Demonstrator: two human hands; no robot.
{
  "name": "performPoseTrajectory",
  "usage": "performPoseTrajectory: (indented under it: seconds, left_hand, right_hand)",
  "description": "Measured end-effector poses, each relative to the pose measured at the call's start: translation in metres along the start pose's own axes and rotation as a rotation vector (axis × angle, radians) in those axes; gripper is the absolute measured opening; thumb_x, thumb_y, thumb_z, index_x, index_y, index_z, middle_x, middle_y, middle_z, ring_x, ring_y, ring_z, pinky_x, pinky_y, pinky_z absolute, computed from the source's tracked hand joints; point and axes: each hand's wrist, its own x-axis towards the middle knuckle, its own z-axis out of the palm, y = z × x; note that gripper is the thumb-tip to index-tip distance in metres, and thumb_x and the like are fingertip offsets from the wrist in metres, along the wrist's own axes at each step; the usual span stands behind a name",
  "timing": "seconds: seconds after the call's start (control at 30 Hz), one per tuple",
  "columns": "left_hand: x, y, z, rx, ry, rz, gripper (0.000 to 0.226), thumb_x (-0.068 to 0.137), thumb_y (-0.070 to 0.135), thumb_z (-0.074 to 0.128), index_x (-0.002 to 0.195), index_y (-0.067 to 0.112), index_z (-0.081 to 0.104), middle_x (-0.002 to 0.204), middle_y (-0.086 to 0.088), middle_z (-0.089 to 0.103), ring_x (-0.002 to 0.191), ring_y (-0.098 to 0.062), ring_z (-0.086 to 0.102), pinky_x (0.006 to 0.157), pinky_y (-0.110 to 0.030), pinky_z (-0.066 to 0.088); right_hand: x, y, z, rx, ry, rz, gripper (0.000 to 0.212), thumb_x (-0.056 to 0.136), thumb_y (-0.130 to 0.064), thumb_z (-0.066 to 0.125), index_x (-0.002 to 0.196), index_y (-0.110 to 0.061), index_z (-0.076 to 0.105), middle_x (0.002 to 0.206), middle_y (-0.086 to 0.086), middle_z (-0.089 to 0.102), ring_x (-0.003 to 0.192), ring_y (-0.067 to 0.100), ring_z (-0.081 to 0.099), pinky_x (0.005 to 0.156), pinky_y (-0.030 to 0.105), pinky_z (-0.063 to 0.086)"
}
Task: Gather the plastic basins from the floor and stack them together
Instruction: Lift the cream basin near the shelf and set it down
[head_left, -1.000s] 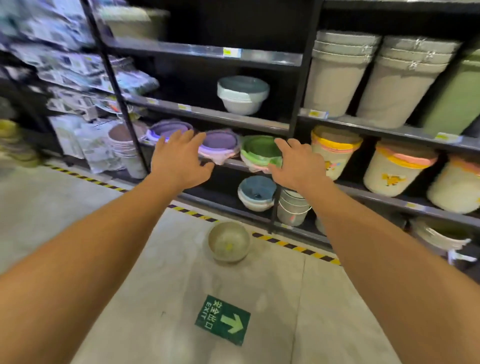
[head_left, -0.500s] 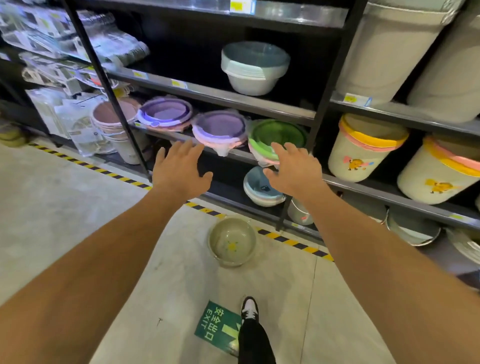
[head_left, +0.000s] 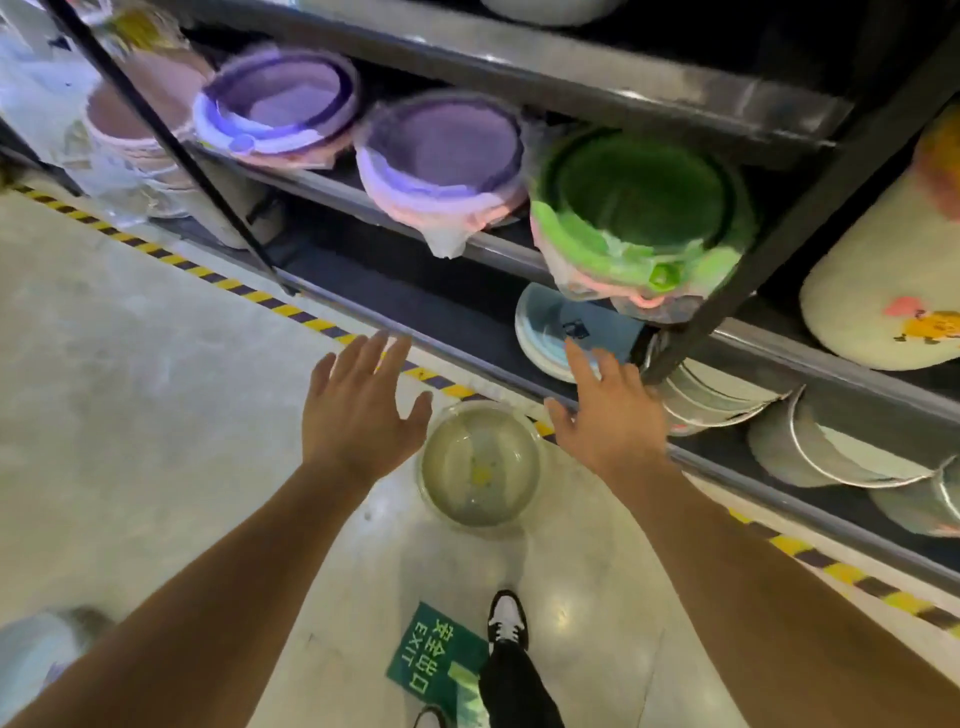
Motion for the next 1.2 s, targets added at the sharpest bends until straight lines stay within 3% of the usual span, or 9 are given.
performPoseTrajectory:
  seconds: [0.33,0.5,0.63,0.77,0.9,1.0,1.1,1.2]
  left_hand:
    - [0.064,-0.044,0.337,-0.050,-0.186,0.012,0.071,0.089,0.050,0.056,0.152,0.021,0.039,0.154,-0.008,0.044,0.141,-0.029,0.039,0.112,-0.048,0.031]
    - [0.059,-0.080,0.497,-0.048,-0.298,-0.057,0.074,0.088,0.053,0.055,0.153,0.023,0.035,0.155,-0.008,0.041,0.141,-0.030,0.037,0.110,-0.047,0.031]
    - [0.060,-0.105,0.589,-0.027,-0.322,-0.129,0.083,0.085,0.057,0.054,0.157,0.026,0.026,0.159,-0.009,0.035,0.141,-0.032,0.036,0.108,-0.048,0.032]
    - [0.071,-0.118,0.641,-0.062,-0.342,-0.210,0.091,0.085,0.049,0.060,0.159,0.033,0.010,0.164,-0.010,0.021,0.138,-0.037,0.038,0.101,-0.053,0.039]
    - [0.074,-0.117,0.668,-0.224,-0.328,-0.217,0.097,0.083,0.022,0.063,0.158,0.028,0.002,0.153,-0.011,0.033,0.111,-0.045,0.057,0.076,-0.050,0.048]
    - [0.074,-0.118,0.673,-0.300,-0.271,-0.252,0.089,0.081,0.005,0.053,0.156,0.023,0.010,0.134,-0.018,0.046,0.094,-0.047,0.058,0.070,-0.045,0.041]
    - [0.073,-0.125,0.667,-0.326,-0.270,-0.243,0.082,0.079,0.002,0.052,0.152,0.021,0.021,0.126,-0.020,0.051,0.095,-0.047,0.056,0.074,-0.047,0.044]
    - [0.073,-0.127,0.646,-0.373,-0.234,-0.255,0.079,0.077,-0.001,0.054,0.149,0.019,0.027,0.121,-0.020,0.055,0.096,-0.046,0.056,0.077,-0.045,0.043]
  right_hand:
    - [0.065,0.038,0.321,-0.025,-0.214,0.113,0.073,0.090,-0.055,0.048,0.153,-0.029,0.022,0.146,0.009,0.043,0.125,0.037,0.047,0.089,0.047,0.046]
    - [0.088,0.052,0.469,-0.026,-0.236,0.203,0.081,0.087,-0.062,0.051,0.153,-0.032,0.014,0.144,0.011,0.046,0.125,0.039,0.048,0.089,0.048,0.047]
    - [0.109,0.054,0.560,0.029,-0.258,0.346,0.094,0.086,-0.071,0.047,0.157,-0.031,0.001,0.145,0.012,0.044,0.127,0.040,0.048,0.088,0.048,0.045]
    - [0.127,0.047,0.608,0.129,-0.211,0.387,0.102,0.085,-0.060,0.061,0.158,-0.028,-0.003,0.144,0.015,0.043,0.111,0.045,0.058,0.082,0.049,0.046]
    - [0.132,0.048,0.624,0.161,-0.196,0.390,0.101,0.087,-0.036,0.070,0.158,-0.032,-0.001,0.141,0.013,0.046,0.104,0.047,0.060,0.083,0.049,0.046]
    - [0.131,0.049,0.626,0.190,-0.183,0.381,0.098,0.087,-0.016,0.068,0.158,-0.032,0.002,0.137,0.015,0.048,0.103,0.048,0.059,0.085,0.050,0.046]
    - [0.133,0.050,0.616,0.204,-0.171,0.354,0.096,0.087,-0.011,0.067,0.158,-0.033,0.006,0.137,0.015,0.050,0.108,0.045,0.058,0.087,0.048,0.046]
    - [0.137,0.043,0.594,0.183,-0.154,0.347,0.095,0.088,-0.007,0.064,0.159,-0.031,0.005,0.145,0.013,0.045,0.107,0.046,0.058,0.079,0.047,0.047]
